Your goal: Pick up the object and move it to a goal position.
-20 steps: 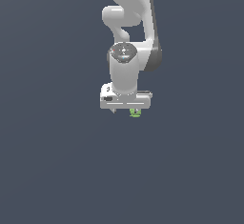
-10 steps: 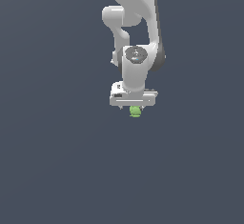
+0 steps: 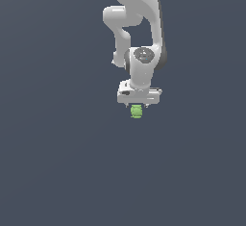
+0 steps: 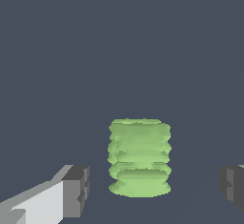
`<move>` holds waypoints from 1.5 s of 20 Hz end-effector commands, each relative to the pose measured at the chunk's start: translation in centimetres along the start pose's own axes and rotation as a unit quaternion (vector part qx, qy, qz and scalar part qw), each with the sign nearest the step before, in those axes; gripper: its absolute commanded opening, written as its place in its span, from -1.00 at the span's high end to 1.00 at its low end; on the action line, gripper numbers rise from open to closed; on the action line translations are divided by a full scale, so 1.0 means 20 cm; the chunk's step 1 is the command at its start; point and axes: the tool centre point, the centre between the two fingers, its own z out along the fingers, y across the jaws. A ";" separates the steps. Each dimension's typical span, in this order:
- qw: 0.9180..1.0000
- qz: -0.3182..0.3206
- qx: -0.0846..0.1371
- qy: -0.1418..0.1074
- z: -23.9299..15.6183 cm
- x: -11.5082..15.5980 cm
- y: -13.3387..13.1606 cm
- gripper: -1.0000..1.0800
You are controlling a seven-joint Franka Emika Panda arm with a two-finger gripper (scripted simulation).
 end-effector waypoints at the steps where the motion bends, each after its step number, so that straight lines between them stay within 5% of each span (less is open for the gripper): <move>1: 1.000 0.000 0.000 0.001 0.01 -0.02 -0.01 -0.92; 24: 1.000 0.000 -0.001 0.001 0.27 -0.04 -0.02 -0.92; 25: 1.000 0.000 -0.001 0.001 0.27 -0.04 -0.02 1.00; 30: 1.000 0.000 -0.001 0.001 0.27 -0.04 -0.02 1.00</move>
